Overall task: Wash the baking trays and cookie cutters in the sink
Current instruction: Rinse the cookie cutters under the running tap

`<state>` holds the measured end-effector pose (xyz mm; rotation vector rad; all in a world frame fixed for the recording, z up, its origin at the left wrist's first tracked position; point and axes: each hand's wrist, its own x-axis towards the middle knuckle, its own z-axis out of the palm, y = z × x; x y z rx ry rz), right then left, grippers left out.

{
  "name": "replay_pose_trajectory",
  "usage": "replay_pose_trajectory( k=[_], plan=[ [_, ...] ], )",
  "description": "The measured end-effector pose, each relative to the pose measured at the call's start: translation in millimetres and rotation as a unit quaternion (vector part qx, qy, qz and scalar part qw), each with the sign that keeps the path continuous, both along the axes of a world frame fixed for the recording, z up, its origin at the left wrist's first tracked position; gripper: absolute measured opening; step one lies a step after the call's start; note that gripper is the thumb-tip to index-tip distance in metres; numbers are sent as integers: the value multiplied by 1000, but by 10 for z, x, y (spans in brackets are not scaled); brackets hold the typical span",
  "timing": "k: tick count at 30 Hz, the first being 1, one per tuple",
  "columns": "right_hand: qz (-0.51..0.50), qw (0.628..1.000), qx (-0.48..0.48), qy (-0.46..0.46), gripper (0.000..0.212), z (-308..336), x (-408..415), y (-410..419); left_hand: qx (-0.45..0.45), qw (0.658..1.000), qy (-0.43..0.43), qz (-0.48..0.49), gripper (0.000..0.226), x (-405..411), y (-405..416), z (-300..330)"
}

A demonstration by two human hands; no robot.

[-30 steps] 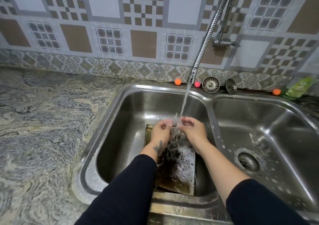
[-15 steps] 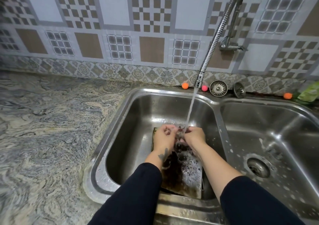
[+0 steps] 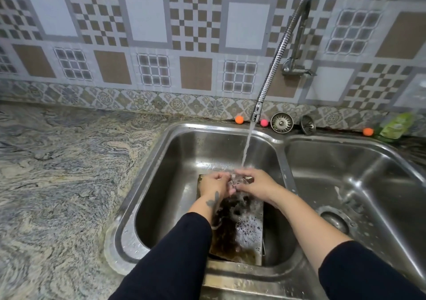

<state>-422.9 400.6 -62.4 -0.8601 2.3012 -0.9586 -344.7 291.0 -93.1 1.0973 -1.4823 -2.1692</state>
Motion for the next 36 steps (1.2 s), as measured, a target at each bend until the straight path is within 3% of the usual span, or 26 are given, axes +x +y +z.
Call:
replay_pose_trajectory(
  k=[4, 6, 9, 13, 15, 19, 22, 27, 31, 36],
  plan=[
    [38, 976, 66, 205, 46, 87, -37, 54, 7, 999, -7, -30, 12, -104, 64, 88],
    [36, 959, 96, 265, 40, 154, -85, 96, 3, 999, -2, -42, 12, -198, 112, 166],
    [-3, 959, 106, 262, 44, 253, -217, 227, 9, 999, 7, -47, 13, -362, 214, 322],
    [-88, 973, 91, 193, 44, 284, -501, 559, -10, 999, 2, -43, 14, -596, 386, 416],
    [-144, 976, 77, 145, 51, 195, -705, 814, -84, 995, -22, -50, 17, -724, 460, 334],
    [-253, 965, 62, 28, 60, -71, -1129, 1429, -341, 926, -73, -144, 23, -891, 715, 202],
    [-310, 945, 108, -9, 58, -369, -1456, 1913, -498, 828, -93, -239, 38, -1044, 963, 61],
    [-392, 906, 158, -23, 34, -813, -1900, 2477, -602, 702, -196, -327, 64, -1163, 1275, -190],
    [-406, 889, 214, -7, 37, -1093, -2103, 2621, -631, 682, -215, -300, 61, -1160, 1324, -212],
    [-397, 889, 226, 19, 20, -1308, -2103, 2690, -630, 686, -217, -290, 59, -1188, 1310, -264]
  ],
)
